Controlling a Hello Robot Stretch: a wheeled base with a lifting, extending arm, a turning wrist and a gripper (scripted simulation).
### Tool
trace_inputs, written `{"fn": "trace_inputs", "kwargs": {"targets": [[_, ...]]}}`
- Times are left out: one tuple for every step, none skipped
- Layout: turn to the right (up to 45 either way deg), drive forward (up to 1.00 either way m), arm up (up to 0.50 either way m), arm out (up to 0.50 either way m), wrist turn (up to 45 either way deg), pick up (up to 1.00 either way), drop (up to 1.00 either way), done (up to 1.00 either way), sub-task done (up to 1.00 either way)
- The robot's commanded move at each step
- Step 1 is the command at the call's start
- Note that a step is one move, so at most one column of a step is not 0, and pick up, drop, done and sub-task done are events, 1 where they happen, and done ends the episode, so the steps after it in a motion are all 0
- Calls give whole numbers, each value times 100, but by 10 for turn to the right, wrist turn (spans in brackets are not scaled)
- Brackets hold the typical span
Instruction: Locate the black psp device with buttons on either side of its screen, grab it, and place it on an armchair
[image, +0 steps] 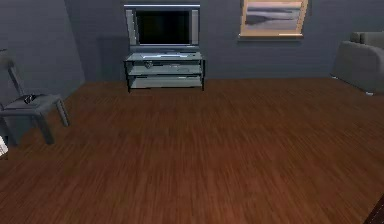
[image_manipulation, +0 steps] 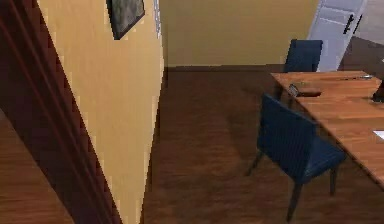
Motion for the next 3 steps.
{"fn": "trace_inputs", "kwargs": {"targets": [[0,40,0,0,0,0,0,0,0],[-390,0,0,0,0,0,0,0,0],[0,100,0,0,0,0,0,0,0]]}}
